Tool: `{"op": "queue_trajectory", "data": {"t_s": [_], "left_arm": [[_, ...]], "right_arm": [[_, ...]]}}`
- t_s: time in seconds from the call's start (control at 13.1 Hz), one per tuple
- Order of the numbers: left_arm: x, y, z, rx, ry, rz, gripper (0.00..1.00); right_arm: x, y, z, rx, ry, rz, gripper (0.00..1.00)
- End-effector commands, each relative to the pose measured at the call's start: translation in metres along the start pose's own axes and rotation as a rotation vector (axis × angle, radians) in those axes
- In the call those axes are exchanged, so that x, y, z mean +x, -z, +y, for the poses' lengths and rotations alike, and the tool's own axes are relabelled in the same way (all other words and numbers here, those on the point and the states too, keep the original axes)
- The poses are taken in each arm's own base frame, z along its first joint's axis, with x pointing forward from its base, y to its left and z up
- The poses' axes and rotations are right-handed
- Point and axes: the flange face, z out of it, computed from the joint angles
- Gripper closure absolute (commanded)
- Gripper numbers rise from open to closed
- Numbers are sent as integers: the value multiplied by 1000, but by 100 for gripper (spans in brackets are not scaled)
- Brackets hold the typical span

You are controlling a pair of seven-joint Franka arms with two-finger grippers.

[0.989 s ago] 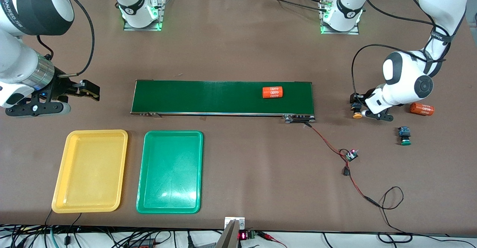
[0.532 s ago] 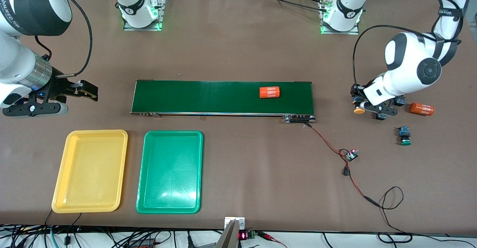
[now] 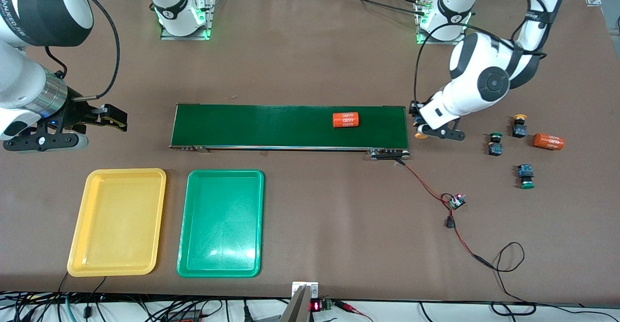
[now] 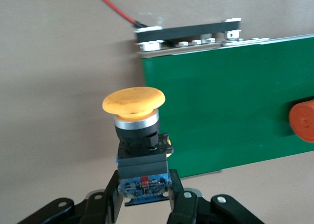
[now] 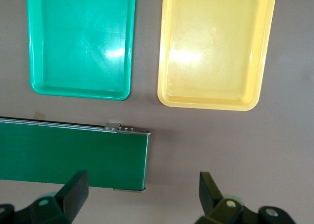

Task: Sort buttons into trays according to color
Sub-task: 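Place the yellow button on the conveyor belt and release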

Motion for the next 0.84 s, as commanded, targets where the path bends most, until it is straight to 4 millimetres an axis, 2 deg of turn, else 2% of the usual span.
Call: {"op": "queue_trajectory", "data": {"t_s": [0.0, 0.46, 0.53, 0.61, 0.68, 0.76], "left_arm": [[21, -19, 22, -79, 36, -37, 100], [31, -46, 33, -100, 36, -44, 100], [30, -49, 33, -100, 34, -50, 96], [31, -57, 33, -101, 23, -64, 62], [31, -61, 37, -101, 10, -62, 1], [31, -53, 40, -100, 3, -49, 0]], "right_arm": [[-2, 7, 1, 0, -7, 9, 0], [-2, 7, 1, 0, -7, 12, 0], [-2, 7, 1, 0, -6, 10, 0], [-2, 7, 1, 0, -6, 10, 0], [-2, 7, 1, 0, -6, 12, 0], [-2, 8, 0, 1, -4, 13, 0]]}}
